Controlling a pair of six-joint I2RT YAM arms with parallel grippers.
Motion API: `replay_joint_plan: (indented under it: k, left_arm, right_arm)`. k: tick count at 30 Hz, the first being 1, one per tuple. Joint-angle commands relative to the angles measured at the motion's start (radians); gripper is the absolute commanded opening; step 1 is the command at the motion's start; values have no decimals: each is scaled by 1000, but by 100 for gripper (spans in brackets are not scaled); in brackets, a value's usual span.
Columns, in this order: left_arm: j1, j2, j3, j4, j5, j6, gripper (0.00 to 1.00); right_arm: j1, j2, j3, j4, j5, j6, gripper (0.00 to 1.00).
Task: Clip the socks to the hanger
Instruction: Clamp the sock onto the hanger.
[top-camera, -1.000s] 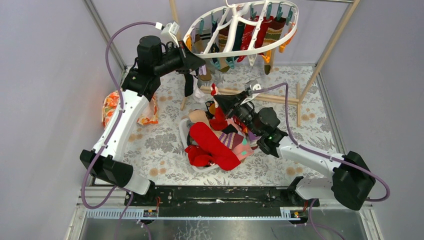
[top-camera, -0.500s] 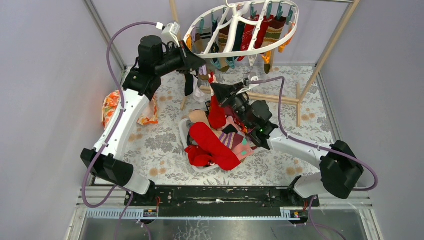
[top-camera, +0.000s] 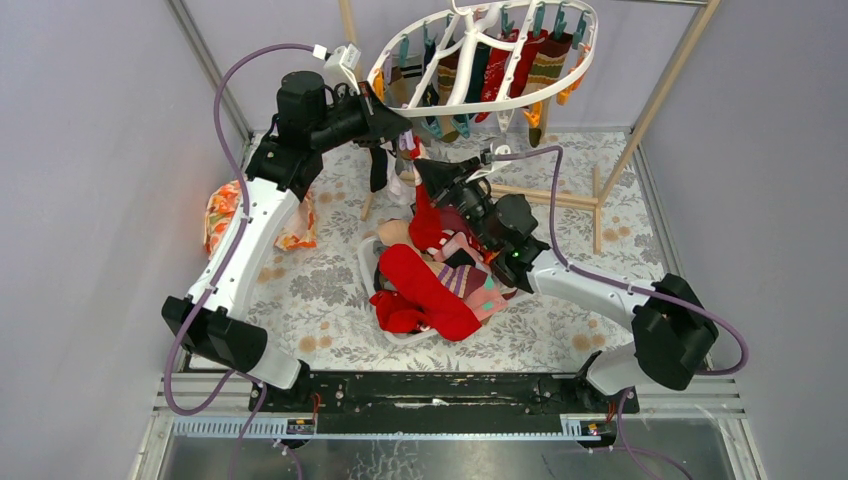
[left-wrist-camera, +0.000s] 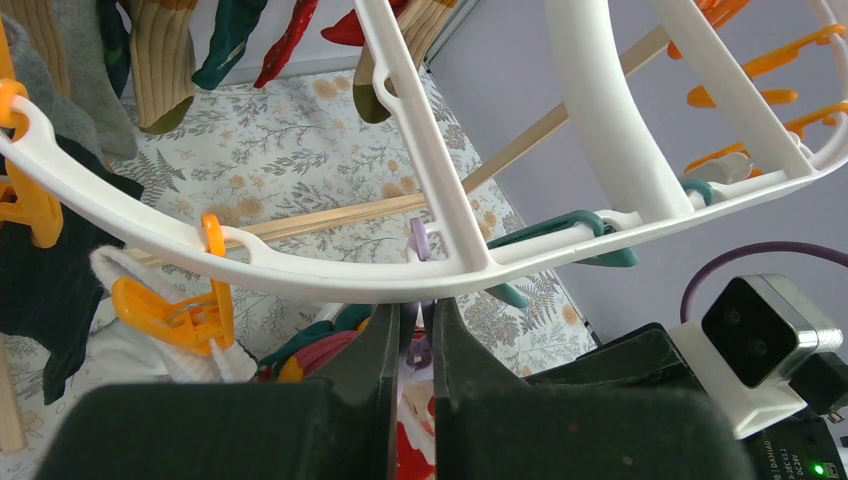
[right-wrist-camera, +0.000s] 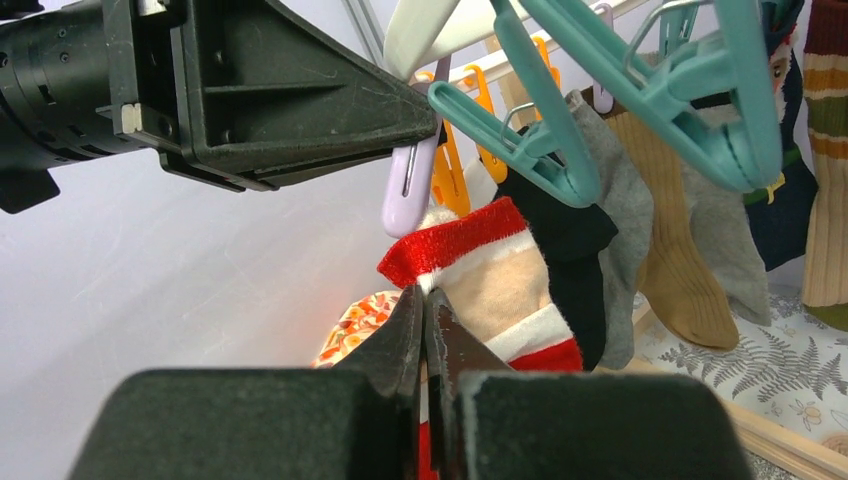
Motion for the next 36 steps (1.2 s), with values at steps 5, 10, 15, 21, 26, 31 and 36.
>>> replay_joint_plan:
  k: [5,10,15,21,26,31,36]
  left_arm:
    - [-10,7,17,20,19,-5,0]
    - [-9,5,22,20,22,-9,0]
    - [-10,5,21,20,19,-10,0]
    - [-10,4,32,19,20,-11,0]
    - [-9,2,45,10,18,-8,0]
    - [-10,-6,25,10,18,-12,0]
    - [-10,-8,14,11,14,-9,0]
  right_arm:
    - [15,24,79,44,-7,0,0]
    - [18,21,50,50,9,7,0]
    - [24,21,48,51,10,-2,0]
    - [31,13,29,42,25,-8,0]
    - [38,-4,-20,57,48,-1,0]
    - [39,-5,17,41,47,-19,0]
    - [40,6,62,31,42,-30,0]
